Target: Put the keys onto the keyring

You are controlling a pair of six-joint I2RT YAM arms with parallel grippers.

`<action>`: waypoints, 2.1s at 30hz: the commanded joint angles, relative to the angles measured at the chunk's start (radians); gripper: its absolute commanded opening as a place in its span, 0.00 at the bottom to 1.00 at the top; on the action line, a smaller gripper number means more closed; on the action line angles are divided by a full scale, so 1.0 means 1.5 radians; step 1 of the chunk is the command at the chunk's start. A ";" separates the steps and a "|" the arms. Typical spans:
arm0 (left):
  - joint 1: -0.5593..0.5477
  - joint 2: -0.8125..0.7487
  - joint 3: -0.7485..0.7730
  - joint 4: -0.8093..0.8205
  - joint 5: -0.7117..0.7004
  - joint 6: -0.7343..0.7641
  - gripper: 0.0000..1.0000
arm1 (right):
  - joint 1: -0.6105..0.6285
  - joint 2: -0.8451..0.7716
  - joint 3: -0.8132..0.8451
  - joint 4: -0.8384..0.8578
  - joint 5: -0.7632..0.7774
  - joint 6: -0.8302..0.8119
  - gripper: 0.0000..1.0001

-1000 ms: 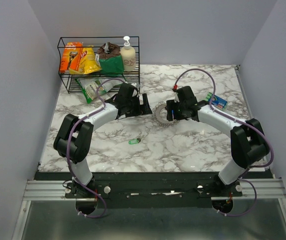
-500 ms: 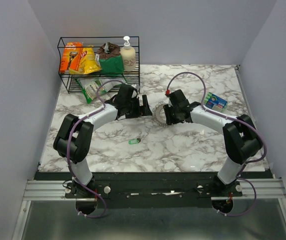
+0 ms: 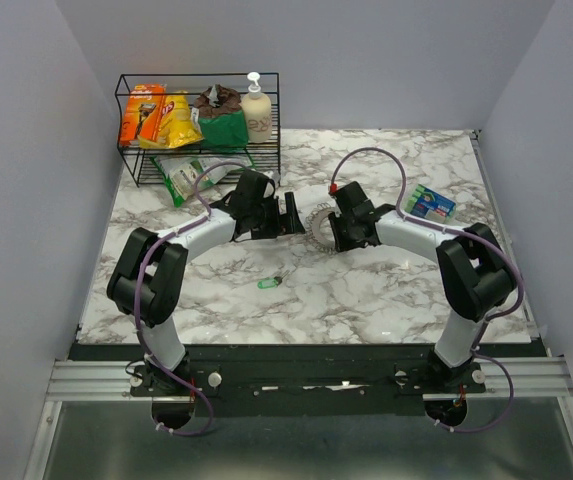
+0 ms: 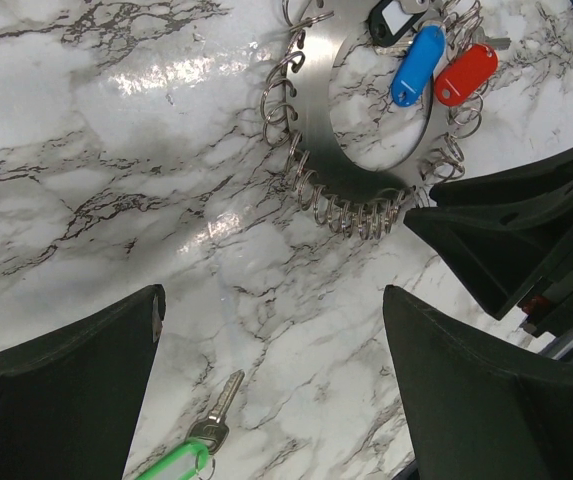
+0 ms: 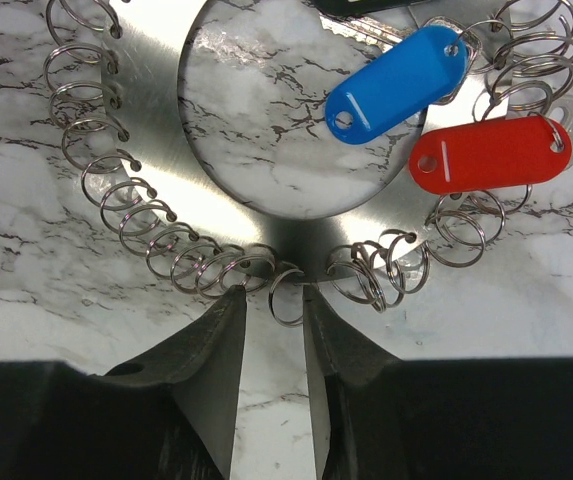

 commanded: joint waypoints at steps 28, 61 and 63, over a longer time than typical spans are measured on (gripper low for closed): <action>0.002 -0.021 0.017 -0.036 -0.021 0.036 0.99 | 0.033 0.000 0.003 -0.018 -0.071 0.003 0.07; 0.023 -0.063 0.022 -0.052 -0.064 0.070 0.99 | 0.075 -0.143 0.021 -0.085 -0.045 0.065 0.86; 0.024 -0.063 0.025 -0.052 -0.063 0.070 0.99 | 0.049 -0.149 0.023 -0.081 -0.053 0.078 0.91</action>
